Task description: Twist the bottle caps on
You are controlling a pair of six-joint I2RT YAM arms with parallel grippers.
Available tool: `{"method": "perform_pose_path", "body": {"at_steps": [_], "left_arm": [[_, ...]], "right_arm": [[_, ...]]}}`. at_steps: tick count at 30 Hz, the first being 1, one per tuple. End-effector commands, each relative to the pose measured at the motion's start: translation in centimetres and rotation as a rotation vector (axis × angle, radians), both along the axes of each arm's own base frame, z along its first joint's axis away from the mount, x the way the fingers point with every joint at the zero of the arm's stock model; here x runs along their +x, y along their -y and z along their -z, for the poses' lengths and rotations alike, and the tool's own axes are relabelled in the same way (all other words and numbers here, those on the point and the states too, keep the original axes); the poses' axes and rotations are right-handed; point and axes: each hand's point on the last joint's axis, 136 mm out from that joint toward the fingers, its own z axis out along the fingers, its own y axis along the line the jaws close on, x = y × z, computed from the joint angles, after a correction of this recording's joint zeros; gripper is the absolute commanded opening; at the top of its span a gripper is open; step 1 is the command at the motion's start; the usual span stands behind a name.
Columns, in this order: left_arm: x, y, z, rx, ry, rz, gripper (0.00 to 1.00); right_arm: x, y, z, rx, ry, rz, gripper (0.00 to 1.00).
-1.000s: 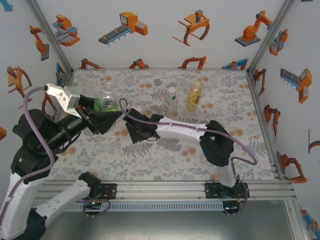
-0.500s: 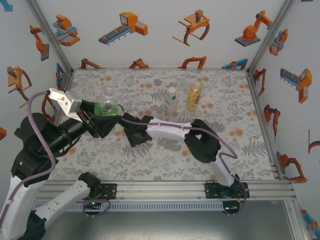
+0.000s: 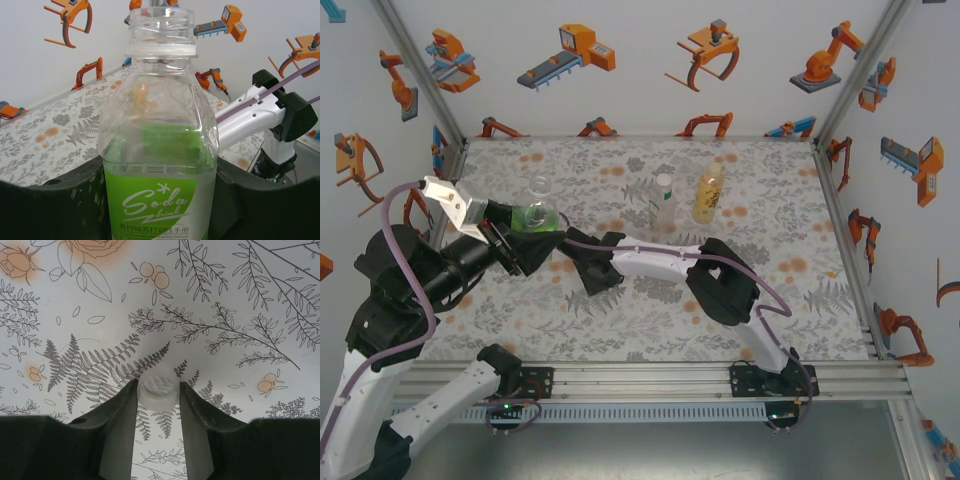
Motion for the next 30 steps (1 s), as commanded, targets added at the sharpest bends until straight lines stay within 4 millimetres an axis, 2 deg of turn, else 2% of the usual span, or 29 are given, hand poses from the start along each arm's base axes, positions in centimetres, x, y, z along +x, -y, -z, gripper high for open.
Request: {"method": "perform_pose_path", "body": {"at_steps": [1,4,7,15,18,24,30], "left_arm": [[0.3,-0.1,-0.4,-0.012,0.018,-0.013,0.0],[0.7,0.1,-0.1,-0.01,0.015,-0.018,0.0],[1.2,0.6,0.4,-0.003,0.006,-0.01,0.0],[2.6,2.7,1.6,0.0,-0.037,0.046,0.0],[3.1,3.3,1.8,-0.011,-0.056,0.064,0.0],[3.7,4.2,2.2,-0.03,-0.08,0.085,0.0],[3.9,4.4,2.5,-0.036,-0.097,0.088,0.0]], "right_arm": [[0.1,1.2,-1.4,-0.026,0.022,0.02,0.35],[0.2,3.3,-1.9,-0.043,0.02,0.054,0.34],[0.2,6.9,-2.3,-0.063,0.01,0.108,0.34],[-0.1,18.6,-2.2,-0.089,-0.011,0.298,0.34],[-0.3,21.8,-1.9,-0.066,-0.016,0.363,0.35],[-1.0,24.1,-0.8,-0.03,-0.043,0.413,0.35],[-1.1,24.2,-0.1,-0.032,-0.051,0.414,0.35]]}}
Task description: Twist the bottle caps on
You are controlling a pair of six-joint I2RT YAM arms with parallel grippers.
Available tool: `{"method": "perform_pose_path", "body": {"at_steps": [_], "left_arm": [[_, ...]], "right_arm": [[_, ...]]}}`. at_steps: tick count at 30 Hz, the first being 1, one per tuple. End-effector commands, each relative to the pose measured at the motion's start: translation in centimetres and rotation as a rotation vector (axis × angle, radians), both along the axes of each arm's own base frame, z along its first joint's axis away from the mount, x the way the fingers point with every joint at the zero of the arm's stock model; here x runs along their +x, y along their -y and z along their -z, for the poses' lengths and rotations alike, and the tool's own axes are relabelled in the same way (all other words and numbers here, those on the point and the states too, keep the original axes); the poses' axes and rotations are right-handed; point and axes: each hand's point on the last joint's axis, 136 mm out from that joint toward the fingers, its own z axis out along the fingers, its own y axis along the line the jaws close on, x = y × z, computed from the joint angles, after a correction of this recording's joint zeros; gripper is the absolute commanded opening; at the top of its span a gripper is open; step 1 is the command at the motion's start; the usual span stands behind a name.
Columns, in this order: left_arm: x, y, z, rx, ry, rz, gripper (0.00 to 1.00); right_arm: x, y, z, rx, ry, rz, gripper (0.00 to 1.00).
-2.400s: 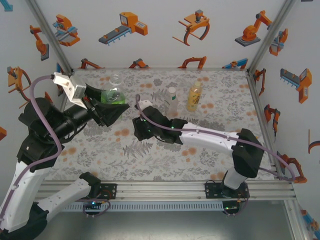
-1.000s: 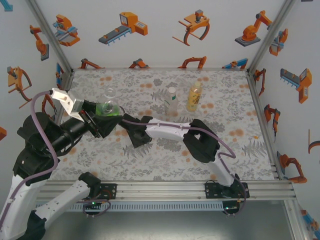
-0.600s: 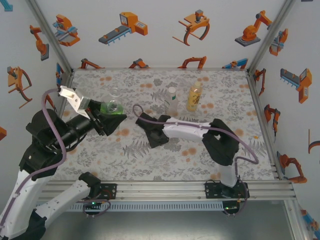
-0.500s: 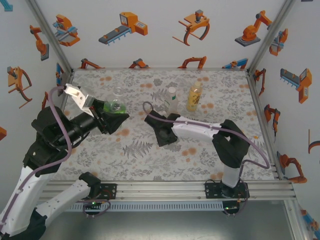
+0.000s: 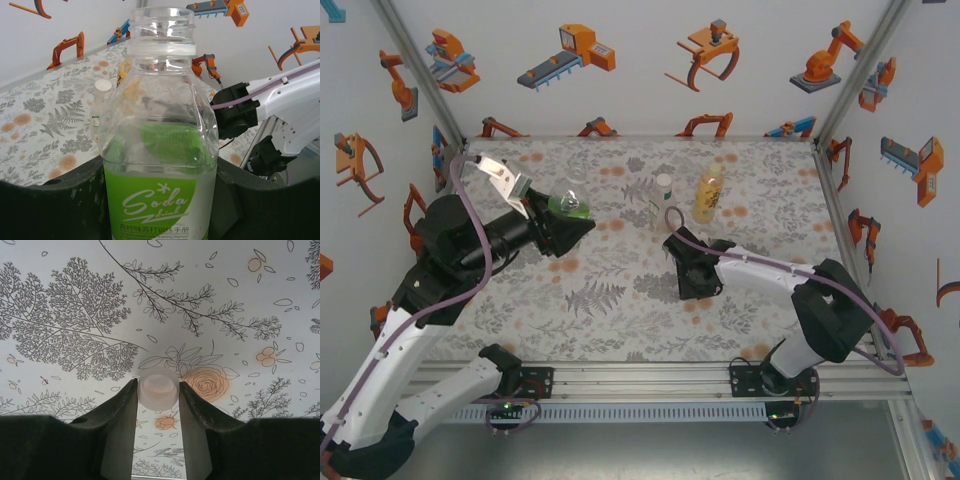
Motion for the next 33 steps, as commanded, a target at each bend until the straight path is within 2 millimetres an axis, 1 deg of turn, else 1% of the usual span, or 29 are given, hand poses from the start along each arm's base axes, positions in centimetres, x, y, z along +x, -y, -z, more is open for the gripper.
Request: {"method": "perform_pose_path", "body": {"at_steps": [1,7,9,13,18,23,26,33], "left_arm": [[-0.4,0.0,-1.3,-0.05,0.023,0.017,0.0],[-0.5,-0.1,-1.1,-0.047,0.016,0.015,0.0],[-0.6,-0.2,-1.1,-0.047,0.017,0.012,0.0],[-0.7,-0.2,-1.0,-0.047,0.015,0.01,0.0],[-0.6,-0.3,-0.9,-0.047,0.012,0.007,0.0],[-0.4,-0.1,-0.8,-0.05,0.009,0.008,0.0],[-0.4,0.0,-0.8,-0.052,0.009,0.012,0.0],[-0.5,-0.1,-0.8,-0.052,0.011,0.011,0.0]], "right_arm": [[0.0,-0.4,0.2,0.029,0.003,0.013,0.35],[0.0,-0.5,0.7,0.033,-0.007,0.02,0.45],[0.0,-0.5,0.6,0.034,-0.005,0.02,0.46],[0.2,-0.5,-0.4,0.033,0.011,0.02,0.48],[0.5,-0.7,-2.4,0.052,0.037,0.016,0.47],[0.7,-1.0,-3.4,0.075,0.048,0.015,0.46],[0.6,-1.2,-3.3,0.08,0.043,0.014,0.45],[0.4,-1.1,-2.0,0.064,0.018,0.016,0.44]]}}
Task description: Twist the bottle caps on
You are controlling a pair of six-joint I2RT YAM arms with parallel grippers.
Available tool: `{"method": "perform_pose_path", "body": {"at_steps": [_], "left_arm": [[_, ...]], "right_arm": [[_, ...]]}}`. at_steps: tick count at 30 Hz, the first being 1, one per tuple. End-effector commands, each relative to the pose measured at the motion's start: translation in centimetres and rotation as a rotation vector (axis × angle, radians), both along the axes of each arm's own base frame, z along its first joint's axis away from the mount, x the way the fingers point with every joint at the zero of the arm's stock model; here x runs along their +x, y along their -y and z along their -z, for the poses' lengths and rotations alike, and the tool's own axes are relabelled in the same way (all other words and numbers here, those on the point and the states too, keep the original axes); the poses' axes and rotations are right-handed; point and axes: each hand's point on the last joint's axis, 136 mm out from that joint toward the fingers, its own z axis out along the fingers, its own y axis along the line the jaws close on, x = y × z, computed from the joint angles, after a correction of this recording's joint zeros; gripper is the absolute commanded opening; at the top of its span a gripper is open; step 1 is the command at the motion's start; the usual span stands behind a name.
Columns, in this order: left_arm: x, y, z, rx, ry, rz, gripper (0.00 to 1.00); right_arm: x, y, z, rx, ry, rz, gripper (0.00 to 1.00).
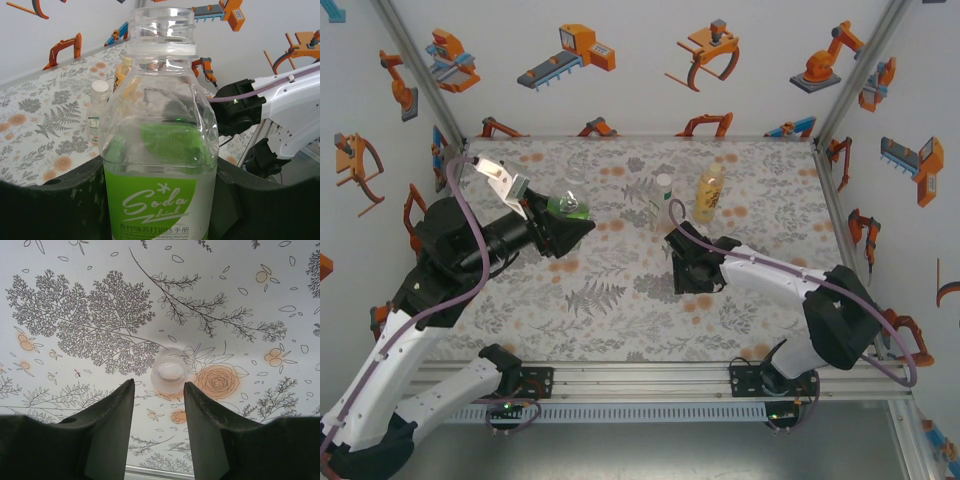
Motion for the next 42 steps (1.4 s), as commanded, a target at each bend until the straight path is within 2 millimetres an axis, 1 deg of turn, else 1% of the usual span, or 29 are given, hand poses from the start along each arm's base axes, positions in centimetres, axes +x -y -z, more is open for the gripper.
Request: {"method": "perform_pose_path", "body": {"at_steps": [1,22,29,33,35,39,42], "left_arm": [[-0.3,-0.1,-0.9,-0.03,0.024,0.008,0.0],[-0.2,-0.1,-1.1,-0.033,0.025,0.005,0.0],[-0.3,-0.1,-1.2,-0.033,0.027,0.005,0.0],[-0.3,-0.2,-1.2,-0.03,0.028,0.001,0.0],[-0.3,-0.2,-1.2,-0.03,0.028,0.001,0.0],[-0.3,-0.1,-1.2,-0.03,0.028,0.001,0.0],[-0.1,-0.1,-1.1,-0.029,0.025,0.0,0.0]], "right_arm": [[-0.2,0.1,0.4,-0.011,-0.018,0.006,0.44],[-1.0,0.4,2.8,-0.031,-0.069,0.022,0.43],[-1.3,0.5,4.1,-0.037,-0.098,0.033,0.43],[-1.4,0.4,4.5,-0.028,-0.104,0.038,0.34],[-1.2,0.0,4.1,-0.008,-0.097,0.038,0.29],[-0.6,-1.5,2.9,0.082,-0.069,0.04,0.22],[-0.2,-3.1,2.1,0.176,-0.058,0.044,0.21]]}}
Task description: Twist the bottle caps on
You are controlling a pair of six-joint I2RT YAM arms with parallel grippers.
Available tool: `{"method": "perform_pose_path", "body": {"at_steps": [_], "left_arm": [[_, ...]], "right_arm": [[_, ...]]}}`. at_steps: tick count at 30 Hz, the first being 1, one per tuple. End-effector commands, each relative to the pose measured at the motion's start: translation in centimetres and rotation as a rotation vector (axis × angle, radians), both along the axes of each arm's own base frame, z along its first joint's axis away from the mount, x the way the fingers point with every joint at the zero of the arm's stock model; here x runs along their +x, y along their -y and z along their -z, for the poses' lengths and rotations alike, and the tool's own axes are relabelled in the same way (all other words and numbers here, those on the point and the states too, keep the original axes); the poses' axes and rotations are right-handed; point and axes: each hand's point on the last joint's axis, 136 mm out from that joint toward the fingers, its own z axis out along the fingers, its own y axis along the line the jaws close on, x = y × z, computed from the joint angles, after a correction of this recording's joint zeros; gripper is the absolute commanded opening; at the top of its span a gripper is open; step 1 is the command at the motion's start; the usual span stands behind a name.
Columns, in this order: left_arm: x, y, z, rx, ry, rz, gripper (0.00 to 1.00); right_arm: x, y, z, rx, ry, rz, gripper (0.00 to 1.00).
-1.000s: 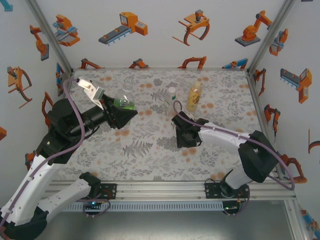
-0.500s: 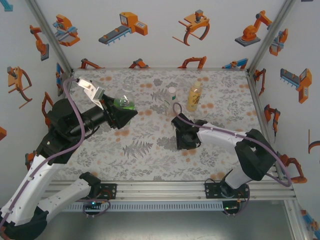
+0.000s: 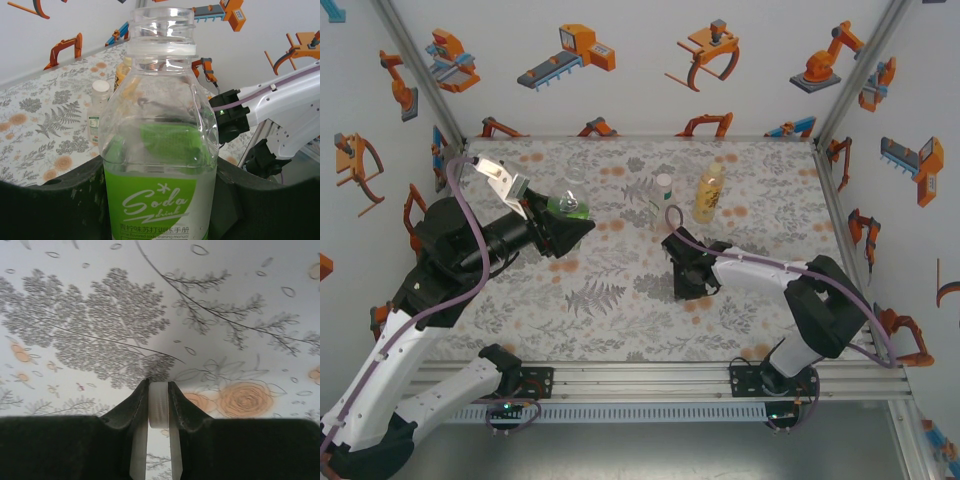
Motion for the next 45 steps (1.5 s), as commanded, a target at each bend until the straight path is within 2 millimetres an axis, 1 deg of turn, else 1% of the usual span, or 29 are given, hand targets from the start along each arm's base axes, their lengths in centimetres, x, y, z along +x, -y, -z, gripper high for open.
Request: {"method": "perform_pose_path", "body": {"at_steps": [1,6,9,11,15,17,20,22,28,31,34,36,40,45], "left_arm": [[-0.2,-0.1,-1.2,-0.03,0.026,0.002,0.0],[-0.2,-0.1,-1.2,-0.032,0.026,0.002,0.0],[-0.2,-0.1,-1.2,-0.032,0.027,0.002,0.0],[-0.2,-0.1,-1.3,-0.031,0.027,0.002,0.0],[-0.2,0.0,-1.3,-0.031,0.029,0.004,0.0],[-0.1,0.0,-1.4,-0.03,0.029,0.004,0.0],[-0.1,0.1,-1.4,-0.028,0.028,0.005,0.0],[0.0,0.1,-1.5,-0.028,0.027,0.005,0.0],[-0.1,0.1,-1.5,-0.027,0.027,0.008,0.0],[-0.2,0.0,-1.5,-0.026,0.027,0.007,0.0],[-0.4,-0.2,-1.5,-0.025,0.029,0.003,0.0],[-0.4,-0.3,-1.5,-0.021,0.029,0.0,0.0],[-0.5,-0.5,-1.3,-0.018,0.03,-0.007,0.0],[-0.6,-0.7,-1.2,-0.016,0.03,-0.015,0.0]], "right_arm": [[0.4,-2.3,-1.1,0.146,0.012,0.021,0.21],[0.8,-5.1,-1.0,0.331,-0.005,0.043,0.21],[0.9,-5.1,-0.5,0.38,-0.019,0.078,0.23],[0.9,-4.2,0.0,0.372,-0.029,0.112,0.27],[0.3,-1.0,1.1,0.284,-0.047,0.184,0.35],[0.0,0.3,1.2,0.25,-0.047,0.2,0.36],[-0.4,1.4,1.4,0.22,-0.053,0.214,0.37],[-0.4,1.7,1.3,0.203,-0.052,0.216,0.37],[0.6,1.0,0.7,0.193,-0.048,0.197,0.4],[1.3,0.6,0.4,0.172,-0.047,0.184,0.46],[2.0,0.4,0.0,0.133,-0.037,0.16,0.47],[2.4,0.0,-0.2,0.092,-0.031,0.128,0.46],[2.4,-0.9,-0.4,-0.011,-0.029,0.045,0.46],[2.1,-1.6,-0.6,-0.153,-0.02,-0.046,0.46]]}}
